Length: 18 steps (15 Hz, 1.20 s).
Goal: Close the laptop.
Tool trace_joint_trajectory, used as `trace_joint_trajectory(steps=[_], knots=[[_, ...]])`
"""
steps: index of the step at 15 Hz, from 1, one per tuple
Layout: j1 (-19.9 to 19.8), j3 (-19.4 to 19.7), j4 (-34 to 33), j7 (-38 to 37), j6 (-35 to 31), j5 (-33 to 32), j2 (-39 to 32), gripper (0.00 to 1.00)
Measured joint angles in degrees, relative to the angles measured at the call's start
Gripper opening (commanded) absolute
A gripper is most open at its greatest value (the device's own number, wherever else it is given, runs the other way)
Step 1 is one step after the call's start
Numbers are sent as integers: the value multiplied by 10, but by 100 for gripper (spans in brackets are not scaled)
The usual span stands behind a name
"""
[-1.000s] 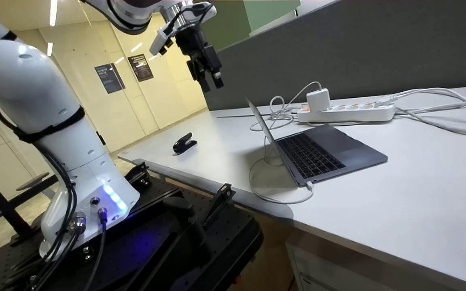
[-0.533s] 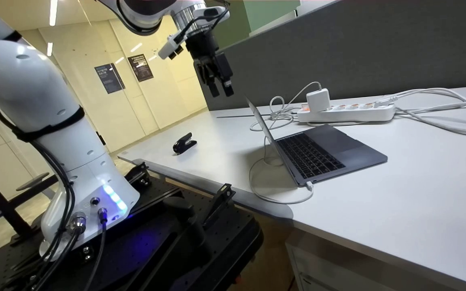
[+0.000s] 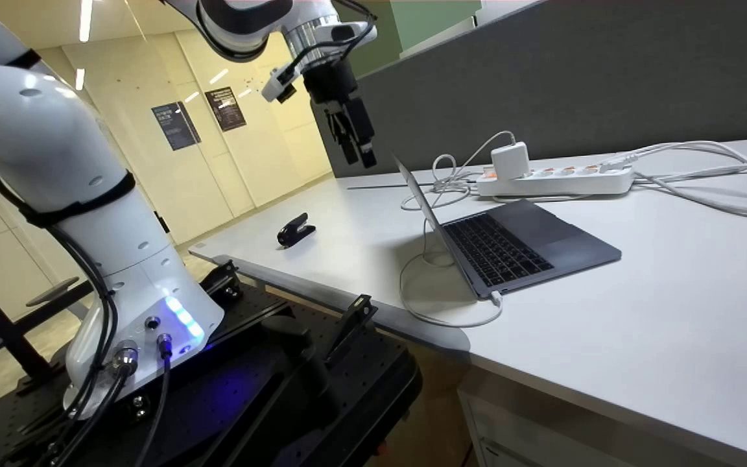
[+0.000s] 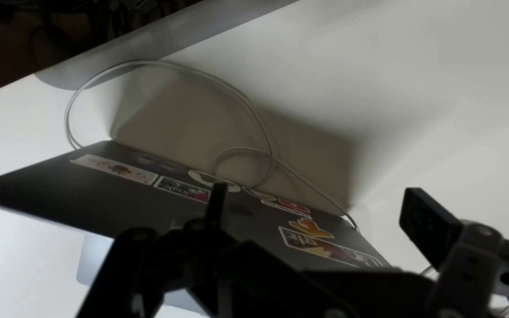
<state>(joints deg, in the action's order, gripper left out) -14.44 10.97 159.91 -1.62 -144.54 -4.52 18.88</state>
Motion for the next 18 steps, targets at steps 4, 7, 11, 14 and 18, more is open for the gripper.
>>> trace_joint_trajectory(steps=[4, 7, 11, 14, 18], knots=[[-10, 7, -1, -25, -32, 46, -36, 100], [-18, 8, -2, -55, -78, 59, -56, 100], [-31, 7, -5, -108, -137, 59, -69, 100], [-42, 4, -12, -146, -143, 58, -75, 100], [-53, 0, -22, -185, -142, 57, -86, 100]])
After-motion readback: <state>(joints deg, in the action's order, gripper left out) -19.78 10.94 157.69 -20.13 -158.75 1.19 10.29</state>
